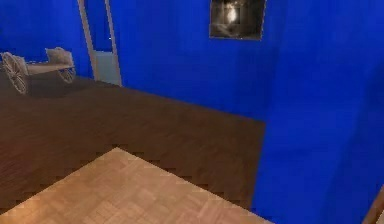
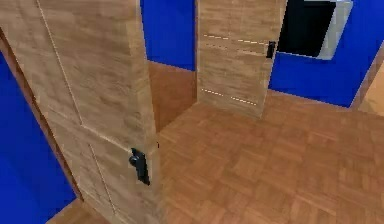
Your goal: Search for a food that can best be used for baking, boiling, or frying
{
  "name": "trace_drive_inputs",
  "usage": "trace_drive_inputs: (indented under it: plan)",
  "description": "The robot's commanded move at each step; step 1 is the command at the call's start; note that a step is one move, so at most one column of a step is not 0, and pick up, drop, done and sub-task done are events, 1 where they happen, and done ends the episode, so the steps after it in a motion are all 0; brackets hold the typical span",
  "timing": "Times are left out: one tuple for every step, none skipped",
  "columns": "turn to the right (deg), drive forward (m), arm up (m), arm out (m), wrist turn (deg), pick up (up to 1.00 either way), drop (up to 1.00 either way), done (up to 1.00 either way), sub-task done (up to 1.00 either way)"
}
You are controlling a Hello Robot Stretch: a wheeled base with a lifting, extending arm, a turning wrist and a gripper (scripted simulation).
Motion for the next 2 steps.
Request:
trace_drive_inputs:
  plan:
    - [-45.0,0.00,0.00,0.00,0.0,0.00,0.00,0.00,0.00]
    - [-45.0,0.00,0.00,0.00,0.0,0.00,0.00,0.00,0.00]
